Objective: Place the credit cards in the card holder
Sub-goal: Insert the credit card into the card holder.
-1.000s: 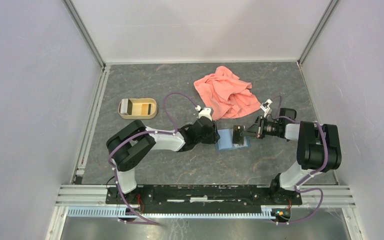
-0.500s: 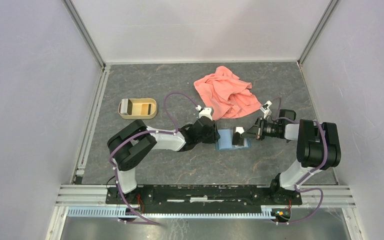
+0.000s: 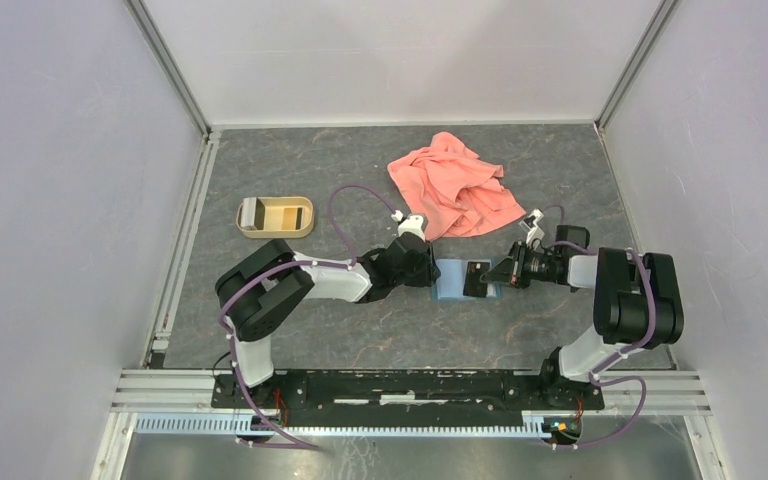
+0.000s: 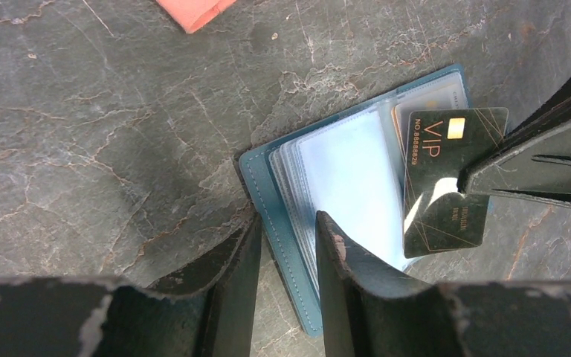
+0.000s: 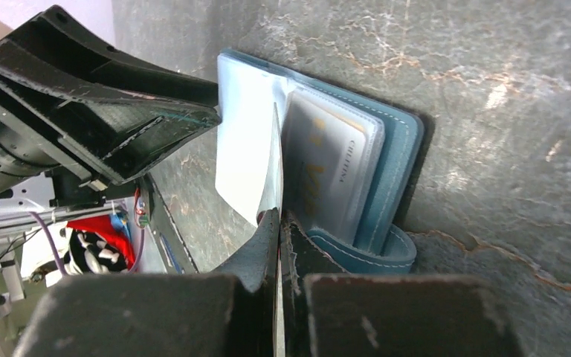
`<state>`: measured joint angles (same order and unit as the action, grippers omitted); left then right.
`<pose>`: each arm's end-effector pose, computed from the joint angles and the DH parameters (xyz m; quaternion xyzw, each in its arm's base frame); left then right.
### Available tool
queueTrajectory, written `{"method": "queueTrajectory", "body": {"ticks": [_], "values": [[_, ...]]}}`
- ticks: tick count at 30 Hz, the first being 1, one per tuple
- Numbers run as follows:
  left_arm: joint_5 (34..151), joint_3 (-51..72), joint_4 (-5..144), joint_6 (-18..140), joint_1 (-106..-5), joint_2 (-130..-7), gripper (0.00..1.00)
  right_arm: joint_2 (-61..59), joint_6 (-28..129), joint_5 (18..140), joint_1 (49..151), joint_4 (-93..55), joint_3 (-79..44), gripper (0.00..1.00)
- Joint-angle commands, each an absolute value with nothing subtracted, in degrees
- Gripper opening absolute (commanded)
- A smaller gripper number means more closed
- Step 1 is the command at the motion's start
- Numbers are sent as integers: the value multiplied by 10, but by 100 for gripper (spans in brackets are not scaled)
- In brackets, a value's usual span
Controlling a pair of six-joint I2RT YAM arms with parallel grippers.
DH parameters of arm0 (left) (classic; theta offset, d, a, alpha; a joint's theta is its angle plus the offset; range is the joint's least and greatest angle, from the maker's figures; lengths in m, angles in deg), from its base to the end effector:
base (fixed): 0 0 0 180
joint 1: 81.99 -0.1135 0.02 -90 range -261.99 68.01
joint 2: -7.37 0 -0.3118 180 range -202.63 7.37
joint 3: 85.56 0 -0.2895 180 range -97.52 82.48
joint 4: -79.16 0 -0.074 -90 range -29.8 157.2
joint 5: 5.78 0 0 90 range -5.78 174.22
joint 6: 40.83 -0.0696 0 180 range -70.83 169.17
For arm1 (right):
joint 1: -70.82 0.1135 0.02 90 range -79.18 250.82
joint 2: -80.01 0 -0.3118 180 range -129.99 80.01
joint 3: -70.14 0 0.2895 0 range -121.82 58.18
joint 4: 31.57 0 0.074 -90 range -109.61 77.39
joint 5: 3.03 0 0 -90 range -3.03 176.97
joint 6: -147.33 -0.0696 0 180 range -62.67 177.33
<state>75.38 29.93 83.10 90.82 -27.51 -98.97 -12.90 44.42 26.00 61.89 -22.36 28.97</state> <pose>0.2621 -0.3487 0.1319 0.0664 0.8939 -0.2795 0.3442 0.2736 0.0186 0.1034 0.0331 0.8432 0.4983 0.1989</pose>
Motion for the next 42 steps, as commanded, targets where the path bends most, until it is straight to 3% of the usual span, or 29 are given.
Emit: {"method": "queueTrajectory", "body": {"ticks": [1, 31, 39, 42], "values": [[765, 313, 767, 914, -273, -1021, 40, -111, 415, 343, 626, -226, 297, 0], [802, 313, 793, 912, -273, -1029, 40, -180, 404, 314, 685, -202, 249, 0], [818, 311, 804, 911, -273, -1033, 40, -194, 398, 316, 705, -214, 239, 5], [820, 312, 807, 914, -273, -1032, 40, -198, 430, 318, 728, -199, 224, 11]]}}
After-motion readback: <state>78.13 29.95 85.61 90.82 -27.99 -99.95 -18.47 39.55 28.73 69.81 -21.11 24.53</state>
